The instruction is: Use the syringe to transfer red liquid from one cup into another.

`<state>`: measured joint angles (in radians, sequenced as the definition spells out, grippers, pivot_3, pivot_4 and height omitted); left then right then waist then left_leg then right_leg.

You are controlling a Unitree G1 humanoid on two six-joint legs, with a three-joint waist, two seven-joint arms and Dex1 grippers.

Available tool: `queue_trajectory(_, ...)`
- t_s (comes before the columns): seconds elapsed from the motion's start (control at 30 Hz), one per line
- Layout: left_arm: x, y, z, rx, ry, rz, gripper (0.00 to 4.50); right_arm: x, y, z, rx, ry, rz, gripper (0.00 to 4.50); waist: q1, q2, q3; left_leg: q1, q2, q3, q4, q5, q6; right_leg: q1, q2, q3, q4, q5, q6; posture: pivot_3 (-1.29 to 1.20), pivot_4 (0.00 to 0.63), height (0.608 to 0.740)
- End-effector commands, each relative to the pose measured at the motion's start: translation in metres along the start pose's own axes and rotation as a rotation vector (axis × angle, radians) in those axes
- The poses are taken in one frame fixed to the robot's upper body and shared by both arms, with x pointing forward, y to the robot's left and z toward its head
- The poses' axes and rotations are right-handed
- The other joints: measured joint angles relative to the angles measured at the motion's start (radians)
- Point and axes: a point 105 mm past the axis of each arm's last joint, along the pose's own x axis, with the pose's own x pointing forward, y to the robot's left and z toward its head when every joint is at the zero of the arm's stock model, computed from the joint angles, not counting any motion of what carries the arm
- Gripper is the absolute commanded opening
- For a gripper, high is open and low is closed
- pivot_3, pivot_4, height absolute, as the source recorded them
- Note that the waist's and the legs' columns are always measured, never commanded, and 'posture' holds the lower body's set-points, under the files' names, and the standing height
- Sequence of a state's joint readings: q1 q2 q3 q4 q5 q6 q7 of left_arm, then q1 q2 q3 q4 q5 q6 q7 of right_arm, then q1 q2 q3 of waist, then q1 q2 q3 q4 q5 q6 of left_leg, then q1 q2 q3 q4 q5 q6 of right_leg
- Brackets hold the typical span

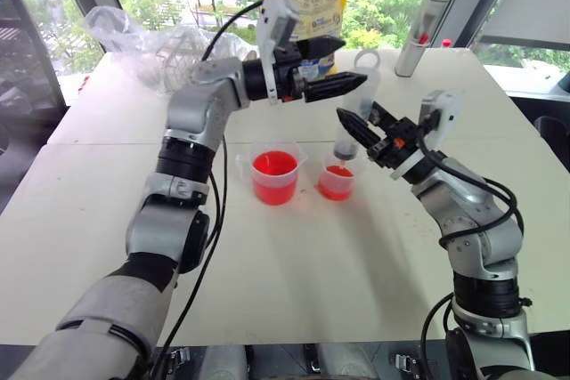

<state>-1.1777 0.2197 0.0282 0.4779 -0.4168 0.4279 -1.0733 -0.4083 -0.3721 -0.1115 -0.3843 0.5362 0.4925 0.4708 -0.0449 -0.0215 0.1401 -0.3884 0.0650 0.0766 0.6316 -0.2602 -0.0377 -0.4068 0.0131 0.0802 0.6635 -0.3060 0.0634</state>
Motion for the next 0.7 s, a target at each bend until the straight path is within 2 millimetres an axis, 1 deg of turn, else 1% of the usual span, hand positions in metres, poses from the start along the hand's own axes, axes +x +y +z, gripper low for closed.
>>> queue_trajectory(0.03,-0.020,0.000,0.037,0.077,-0.079,0.037,4.47,0.000,0.009,0.017,-0.029,-0.072,0.032,1.41,-0.001,0.000,0.000,0.000,0.000,0.000,0.000,0.000,0.000,0.000,0.000,0.000,0.000,0.000,0.000,0.00,0.150,0.740)
queue_trajectory(0.1,-0.033,0.004,0.039,0.098,-0.062,0.078,4.47,0.000,0.009,0.016,-0.027,-0.068,0.031,1.41,0.000,0.000,0.000,0.001,0.000,0.000,0.000,0.000,0.000,0.000,0.000,0.000,0.000,0.000,0.000,0.00,0.150,0.740)
queue_trajectory(0.17,-0.044,0.004,0.036,0.104,-0.040,0.108,4.47,-0.001,0.009,0.016,-0.027,-0.066,0.031,1.41,0.000,0.001,0.000,0.002,0.001,0.000,0.000,0.000,0.000,0.001,0.000,0.001,0.001,0.000,0.000,0.00,0.150,0.740)
queue_trajectory(0.23,-0.056,0.003,0.029,0.102,-0.008,0.133,4.47,-0.001,0.008,0.017,-0.028,-0.066,0.031,1.41,0.001,0.001,0.000,0.003,0.001,0.000,0.000,0.000,0.000,0.002,0.000,0.001,0.001,0.000,0.000,0.00,0.150,0.740)
queue_trajectory(0.33,-0.072,-0.001,0.012,0.078,0.042,0.171,4.47,0.002,0.001,0.026,-0.033,-0.068,0.023,1.41,0.001,0.001,0.000,0.003,0.001,0.000,0.000,0.000,0.000,0.002,-0.001,0.001,0.001,0.000,0.000,0.00,0.150,0.740)
queue_trajectory(0.4,-0.079,-0.006,0.001,0.069,0.074,0.186,4.47,0.004,-0.005,0.031,-0.052,-0.052,0.014,1.41,0.002,0.001,0.000,0.003,0.002,0.000,0.000,0.000,0.000,0.002,-0.002,0.001,0.001,0.000,0.000,0.00,0.150,0.740)
queue_trajectory(0.47,-0.082,-0.010,-0.005,0.064,0.091,0.193,4.47,0.005,-0.013,0.034,-0.066,-0.026,0.000,1.41,0.002,0.000,0.000,0.002,0.001,0.000,0.001,0.000,0.000,0.002,-0.003,0.001,0.001,0.000,0.000,0.00,0.150,0.740)
queue_trajectory(0.6,-0.090,-0.017,-0.016,0.042,0.101,0.226,4.47,0.009,-0.043,0.045,-0.082,0.113,-0.046,1.41,0.003,0.000,0.000,0.003,0.001,0.000,0.001,0.000,0.000,0.002,-0.004,0.001,0.001,0.000,0.000,0.00,0.150,0.740)
queue_trajectory(0.67,-0.090,-0.020,-0.020,0.046,0.106,0.230,4.47,0.007,-0.053,0.049,-0.084,0.237,-0.034,1.41,0.003,0.001,0.000,0.003,0.001,0.000,0.000,0.000,0.000,0.002,-0.006,0.001,0.001,0.000,0.000,0.00,0.150,0.740)
queue_trajectory(0.7,-0.090,-0.022,-0.021,0.047,0.106,0.233,4.47,0.004,-0.060,0.049,-0.055,0.334,-0.035,1.41,0.004,0.001,0.000,0.002,0.000,0.000,0.000,0.000,0.000,0.002,-0.006,0.001,0.001,0.000,0.000,0.00,0.150,0.740)
